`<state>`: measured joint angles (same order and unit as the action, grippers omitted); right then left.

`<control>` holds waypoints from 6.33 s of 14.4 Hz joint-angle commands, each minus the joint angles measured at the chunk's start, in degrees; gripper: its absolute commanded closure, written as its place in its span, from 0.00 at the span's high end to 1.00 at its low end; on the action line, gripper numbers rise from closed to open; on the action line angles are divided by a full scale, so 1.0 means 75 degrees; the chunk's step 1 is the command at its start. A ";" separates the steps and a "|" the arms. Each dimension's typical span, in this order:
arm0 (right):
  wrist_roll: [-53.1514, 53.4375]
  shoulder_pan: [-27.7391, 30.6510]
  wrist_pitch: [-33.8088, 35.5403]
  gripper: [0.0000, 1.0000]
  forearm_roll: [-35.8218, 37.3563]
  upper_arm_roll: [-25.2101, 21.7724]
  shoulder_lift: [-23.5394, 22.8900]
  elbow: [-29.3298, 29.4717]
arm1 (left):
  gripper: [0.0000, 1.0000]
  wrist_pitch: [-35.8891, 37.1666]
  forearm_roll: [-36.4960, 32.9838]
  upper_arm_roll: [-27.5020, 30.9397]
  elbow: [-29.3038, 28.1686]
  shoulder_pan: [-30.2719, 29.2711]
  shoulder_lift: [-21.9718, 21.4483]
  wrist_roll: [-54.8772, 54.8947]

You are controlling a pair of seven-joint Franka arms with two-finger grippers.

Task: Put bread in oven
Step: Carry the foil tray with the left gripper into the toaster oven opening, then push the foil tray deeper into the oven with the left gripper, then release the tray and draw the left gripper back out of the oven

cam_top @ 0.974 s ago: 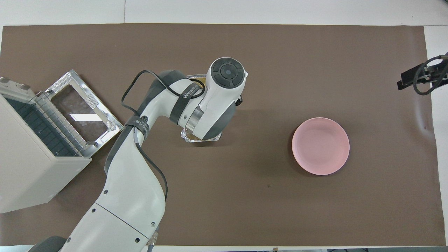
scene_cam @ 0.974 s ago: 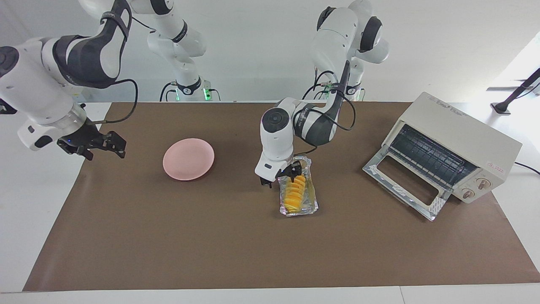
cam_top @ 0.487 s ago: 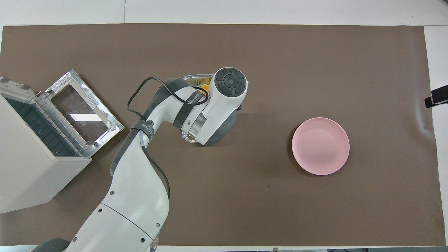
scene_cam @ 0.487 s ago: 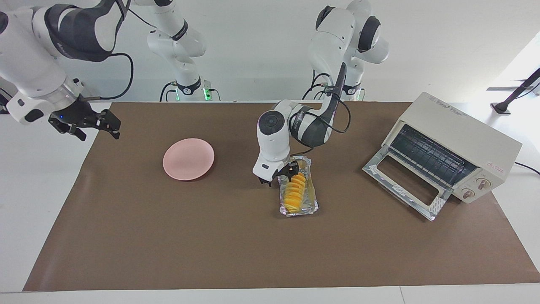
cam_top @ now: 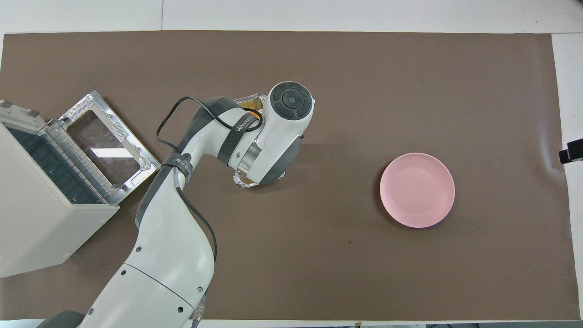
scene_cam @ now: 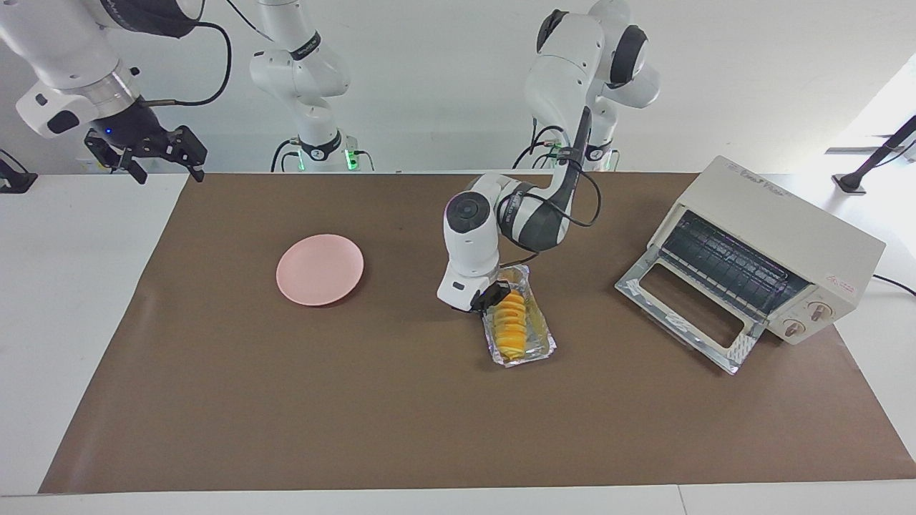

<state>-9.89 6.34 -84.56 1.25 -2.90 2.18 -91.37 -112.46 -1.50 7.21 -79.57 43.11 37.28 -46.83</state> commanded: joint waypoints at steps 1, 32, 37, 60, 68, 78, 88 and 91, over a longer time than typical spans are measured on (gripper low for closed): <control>0.0286 0.0057 -0.0339 1.00 0.0138 0.0105 0.0236 -0.0415 | 0.00 0.0625 -0.0093 0.0175 0.0074 -0.0006 -0.0376 0.0010; 0.0451 -0.0048 -0.0409 1.00 0.0092 0.0257 0.0236 -0.0438 | 0.00 0.0908 -0.0386 0.0644 -0.2480 -0.3990 -0.2438 0.2131; 0.0451 -0.0036 -0.0409 1.00 0.0092 0.0257 0.0236 -0.0438 | 0.00 0.0897 -0.0491 0.0691 -0.2796 -0.4283 -0.2732 0.2471; 0.0451 -0.0036 -0.0409 1.00 0.0092 0.0257 0.0236 -0.0438 | 0.00 -0.0005 -0.0609 0.0656 -0.3664 -0.4320 -0.3224 0.1290; 0.0451 -0.0036 -0.0409 1.00 0.0092 0.0257 0.0236 -0.0438 | 0.00 0.0088 -0.0609 0.0680 -0.3734 -0.4365 -0.3248 0.0830; 0.0451 -0.0036 -0.0409 1.00 0.0092 0.0269 0.0236 -0.0438 | 0.00 0.0626 -0.0960 0.0691 -0.3710 -0.4611 -0.3540 0.1240; 0.0451 -0.0036 -0.0409 1.00 0.0092 0.0257 0.0236 -0.0438 | 1.00 0.0685 -0.0949 0.0680 -0.3442 -0.4600 -0.3529 0.1393; 0.0451 -0.0036 -0.0409 1.00 0.0092 0.0269 0.0236 -0.0438 | 1.00 0.0768 -0.0890 0.0633 -0.3126 -0.4541 -0.3482 0.1417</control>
<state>-7.42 6.06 -87.85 1.26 -1.13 2.55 -93.21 -109.21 -7.10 11.58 -104.40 8.94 13.58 -37.16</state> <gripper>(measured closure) 0.000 0.326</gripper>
